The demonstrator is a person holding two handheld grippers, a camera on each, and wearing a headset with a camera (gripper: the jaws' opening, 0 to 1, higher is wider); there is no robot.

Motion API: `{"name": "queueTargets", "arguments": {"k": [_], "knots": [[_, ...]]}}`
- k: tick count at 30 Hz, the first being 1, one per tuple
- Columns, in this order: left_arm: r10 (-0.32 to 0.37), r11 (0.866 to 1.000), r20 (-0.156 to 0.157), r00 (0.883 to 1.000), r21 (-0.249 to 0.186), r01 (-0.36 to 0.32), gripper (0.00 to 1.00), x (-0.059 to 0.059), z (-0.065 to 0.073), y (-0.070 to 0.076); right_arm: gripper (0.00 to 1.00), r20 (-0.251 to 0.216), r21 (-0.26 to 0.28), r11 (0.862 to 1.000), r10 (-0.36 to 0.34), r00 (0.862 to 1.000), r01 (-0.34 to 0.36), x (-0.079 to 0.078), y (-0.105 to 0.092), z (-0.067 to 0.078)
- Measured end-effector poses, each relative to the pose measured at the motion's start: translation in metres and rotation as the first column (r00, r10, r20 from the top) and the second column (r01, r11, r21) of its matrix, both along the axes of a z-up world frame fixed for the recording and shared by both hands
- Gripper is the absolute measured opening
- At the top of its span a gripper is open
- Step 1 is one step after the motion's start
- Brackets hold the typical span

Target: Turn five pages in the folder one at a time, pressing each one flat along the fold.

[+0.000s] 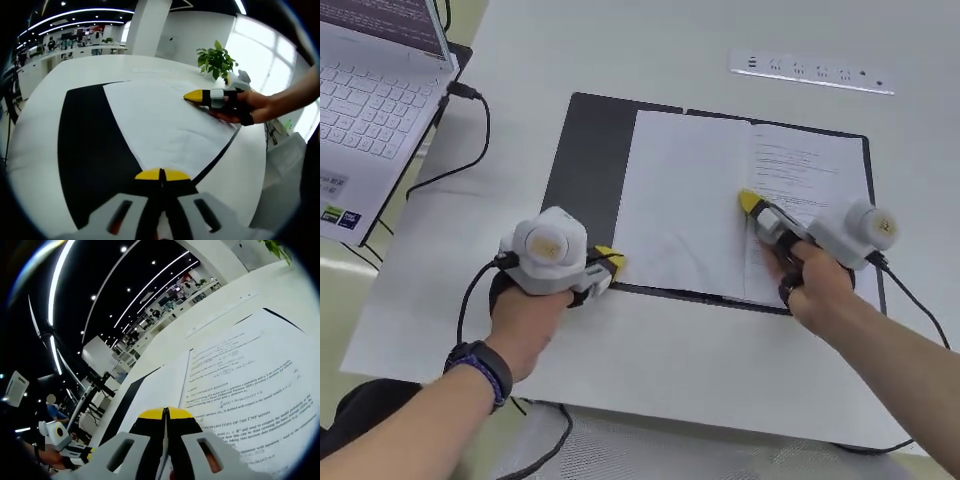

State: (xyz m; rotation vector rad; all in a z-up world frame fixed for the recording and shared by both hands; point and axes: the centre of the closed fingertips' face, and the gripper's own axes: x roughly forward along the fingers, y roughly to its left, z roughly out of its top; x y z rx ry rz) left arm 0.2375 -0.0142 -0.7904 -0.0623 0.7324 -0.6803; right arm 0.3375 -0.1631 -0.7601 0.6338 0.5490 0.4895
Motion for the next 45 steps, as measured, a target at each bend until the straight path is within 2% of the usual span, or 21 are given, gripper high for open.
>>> {"name": "queueTargets", "arguments": {"k": [6, 12, 19, 22, 26, 36, 40, 45], "knots": [[-0.010, 1.000, 0.002, 1.000, 0.003, 0.010, 0.00, 0.000, 0.000, -0.001, 0.00, -0.006, -0.001, 1.000, 0.022, 1.000, -0.022, -0.020, 0.002, -0.001], [-0.010, 1.000, 0.002, 1.000, 0.003, 0.010, 0.00, -0.001, 0.001, 0.000, 0.00, -0.015, 0.005, 0.999, 0.036, 0.999, -0.035, -0.032, 0.003, -0.002], [-0.014, 1.000, 0.006, 1.000, 0.003, 0.014, 0.00, -0.001, 0.001, 0.000, 0.00, -0.031, -0.009, 0.995, 0.095, 0.995, -0.095, -0.055, 0.007, -0.003], [-0.016, 1.000, 0.006, 1.000, 0.001, 0.016, 0.00, -0.001, 0.001, -0.001, 0.00, -0.037, -0.005, 0.995, 0.098, 0.994, -0.099, -0.056, 0.004, -0.007], [-0.016, 1.000, 0.008, 1.000, 0.002, 0.016, 0.00, -0.002, 0.001, -0.001, 0.00, -0.046, -0.015, 0.993, 0.114, 0.992, -0.115, -0.066, 0.004, -0.009], [-0.018, 1.000, 0.011, 1.000, 0.003, 0.018, 0.00, -0.002, 0.001, 0.000, 0.00, -0.060, -0.022, 0.990, 0.138, 0.989, -0.140, -0.099, 0.002, -0.016], [-0.006, 1.000, 0.000, 1.000, 0.001, 0.006, 0.00, -0.002, 0.001, 0.000, 0.00, -0.068, -0.019, 0.991, 0.133, 0.989, -0.134, -0.106, 0.001, -0.018], [0.000, 1.000, -0.004, 1.000, 0.012, 0.000, 0.00, -0.002, 0.001, -0.001, 0.00, -0.080, -0.021, 0.992, 0.120, 0.990, -0.122, -0.106, 0.001, -0.019]]}}
